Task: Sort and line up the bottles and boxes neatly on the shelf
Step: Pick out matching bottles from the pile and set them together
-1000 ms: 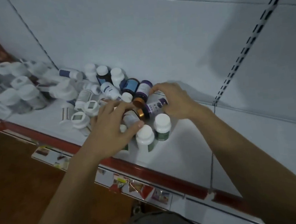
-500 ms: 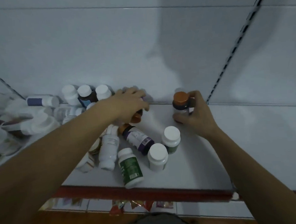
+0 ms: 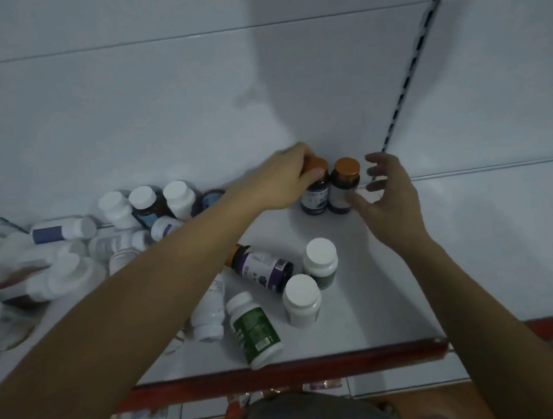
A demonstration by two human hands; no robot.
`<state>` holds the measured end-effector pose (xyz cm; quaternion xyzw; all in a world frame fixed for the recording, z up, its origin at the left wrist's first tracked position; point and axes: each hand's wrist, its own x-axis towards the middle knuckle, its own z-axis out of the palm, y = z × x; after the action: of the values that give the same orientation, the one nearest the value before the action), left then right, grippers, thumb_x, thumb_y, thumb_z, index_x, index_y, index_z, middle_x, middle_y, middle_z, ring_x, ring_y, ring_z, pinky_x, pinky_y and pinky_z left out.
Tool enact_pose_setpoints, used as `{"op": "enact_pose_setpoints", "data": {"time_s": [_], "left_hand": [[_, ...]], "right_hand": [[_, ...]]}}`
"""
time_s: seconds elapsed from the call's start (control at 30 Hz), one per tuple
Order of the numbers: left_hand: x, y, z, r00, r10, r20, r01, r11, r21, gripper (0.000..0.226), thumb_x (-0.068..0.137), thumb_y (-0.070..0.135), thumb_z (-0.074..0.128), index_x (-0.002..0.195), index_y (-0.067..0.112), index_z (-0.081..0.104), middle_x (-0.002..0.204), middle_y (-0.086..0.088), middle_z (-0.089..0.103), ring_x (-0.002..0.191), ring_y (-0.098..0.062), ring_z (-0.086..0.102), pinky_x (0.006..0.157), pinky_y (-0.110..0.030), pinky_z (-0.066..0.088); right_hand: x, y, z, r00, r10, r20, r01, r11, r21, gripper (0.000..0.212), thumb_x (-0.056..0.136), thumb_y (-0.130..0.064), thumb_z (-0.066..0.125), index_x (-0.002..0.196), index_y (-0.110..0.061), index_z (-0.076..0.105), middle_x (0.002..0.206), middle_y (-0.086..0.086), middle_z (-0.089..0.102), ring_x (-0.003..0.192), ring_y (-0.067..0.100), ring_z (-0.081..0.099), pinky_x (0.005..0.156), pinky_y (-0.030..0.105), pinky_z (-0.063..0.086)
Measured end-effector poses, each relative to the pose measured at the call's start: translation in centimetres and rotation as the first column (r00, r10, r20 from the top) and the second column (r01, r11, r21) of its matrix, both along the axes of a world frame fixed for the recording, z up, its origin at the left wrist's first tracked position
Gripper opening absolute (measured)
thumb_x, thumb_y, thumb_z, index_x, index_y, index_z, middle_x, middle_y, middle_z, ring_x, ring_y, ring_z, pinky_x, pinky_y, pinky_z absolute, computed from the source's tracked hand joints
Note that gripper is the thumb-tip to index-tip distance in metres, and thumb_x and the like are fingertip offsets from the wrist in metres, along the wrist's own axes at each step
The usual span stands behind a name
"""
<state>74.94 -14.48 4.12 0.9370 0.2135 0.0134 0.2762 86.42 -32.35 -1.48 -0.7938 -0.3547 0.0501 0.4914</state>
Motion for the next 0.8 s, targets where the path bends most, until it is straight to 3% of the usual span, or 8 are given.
{"op": "enact_pose_setpoints", "data": {"time_s": [0.1,0.17,0.27,0.33,0.4,0.47,0.67,0.8], "left_hand": [[-1.4,0.6,0.3,0.997,-0.055,-0.053,0.064,0.981,0.182,0.035,0.101,0.042,0.054,0.122,0.014,0.054,0.116,-0.008,0.06,0.102,-0.026,0.058,0.09,-0.047,0.051],[-3.8,1.1,1.4,0.965,-0.168,-0.201,0.223,0.929,0.297,0.027,0.095,0.03,0.057,0.119,0.018,0.055,0.116,-0.006,0.058,0.104,-0.026,0.057,0.09,-0.048,0.051],[-7.7,0.8,2.8,0.677,-0.318,-0.663,0.443,0.896,0.022,0.061,0.086,0.017,0.071,0.139,0.035,0.046,0.131,0.008,0.053,0.114,-0.017,0.055,0.097,-0.042,0.051],[-9.1,0.2,1.7,0.552,-0.376,-0.744,0.479,0.873,-0.086,0.07,0.079,0.022,0.081,0.136,0.038,0.045,0.126,0.01,0.057,0.109,-0.015,0.058,0.096,-0.041,0.053],[-9.7,0.0,0.3,0.61,-0.367,-0.702,0.492,0.87,-0.027,0.062,0.078,0.031,0.083,0.129,0.034,0.048,0.116,0.009,0.06,0.101,-0.013,0.059,0.093,-0.039,0.053],[-9.8,0.5,0.4,0.69,-0.339,-0.64,0.439,0.898,-0.003,0.056,0.081,0.037,0.082,0.127,0.031,0.049,0.113,0.01,0.06,0.096,-0.01,0.057,0.09,-0.034,0.051],[-6.3,-0.3,1.6,0.955,-0.141,-0.261,0.193,0.963,0.188,0.041,0.087,0.046,0.073,0.115,0.021,0.057,0.094,0.004,0.064,0.085,-0.018,0.061,0.074,-0.036,0.052],[-2.3,-2.3,1.6,0.992,-0.079,-0.093,0.1,0.966,0.238,0.026,0.082,0.035,0.076,0.1,0.02,0.063,0.088,0.0,0.066,0.081,-0.019,0.064,0.072,-0.038,0.055]], "right_hand": [[-2.2,-1.9,2.0,0.997,-0.065,0.038,0.059,0.989,0.137,0.03,0.09,-0.018,0.07,0.117,-0.022,0.058,0.107,-0.004,0.064,0.088,0.01,0.062,0.068,0.022,0.048],[-3.5,-2.4,3.1,1.0,0.031,0.006,-0.031,0.993,0.113,0.012,0.093,-0.017,0.066,0.104,-0.021,0.062,0.096,-0.01,0.066,0.084,0.008,0.062,0.061,0.016,0.044],[-5.1,-1.8,4.5,0.948,0.317,-0.038,-0.319,0.946,-0.062,0.008,0.096,-0.029,0.064,0.104,-0.026,0.065,0.096,-0.016,0.066,0.088,0.002,0.062,0.066,0.009,0.044],[-5.6,-1.1,5.1,0.863,0.501,-0.063,-0.501,0.834,-0.23,0.023,0.096,-0.044,0.061,0.115,-0.031,0.065,0.105,-0.017,0.065,0.093,-0.001,0.061,0.072,0.012,0.045],[-5.9,-0.8,5.2,0.798,0.597,-0.083,-0.585,0.732,-0.349,0.032,0.094,-0.05,0.062,0.122,-0.035,0.062,0.11,-0.018,0.063,0.098,-0.001,0.059,0.075,0.015,0.044],[-6.0,-0.7,4.9,0.79,0.609,-0.074,-0.585,0.712,-0.387,0.032,0.092,-0.047,0.066,0.121,-0.036,0.061,0.109,-0.017,0.062,0.098,-0.001,0.058,0.076,0.016,0.044],[-5.9,-1.4,3.7,0.919,0.394,-0.01,-0.376,0.868,-0.325,0.017,0.095,-0.041,0.064,0.107,-0.029,0.064,0.097,-0.017,0.062,0.088,-0.002,0.058,0.07,0.011,0.041],[-5.7,-2.2,4.0,0.921,0.387,-0.047,-0.38,0.867,-0.321,0.031,0.088,-0.046,0.071,0.114,-0.032,0.062,0.104,-0.018,0.062,0.091,-0.004,0.057,0.07,0.009,0.04]]}}
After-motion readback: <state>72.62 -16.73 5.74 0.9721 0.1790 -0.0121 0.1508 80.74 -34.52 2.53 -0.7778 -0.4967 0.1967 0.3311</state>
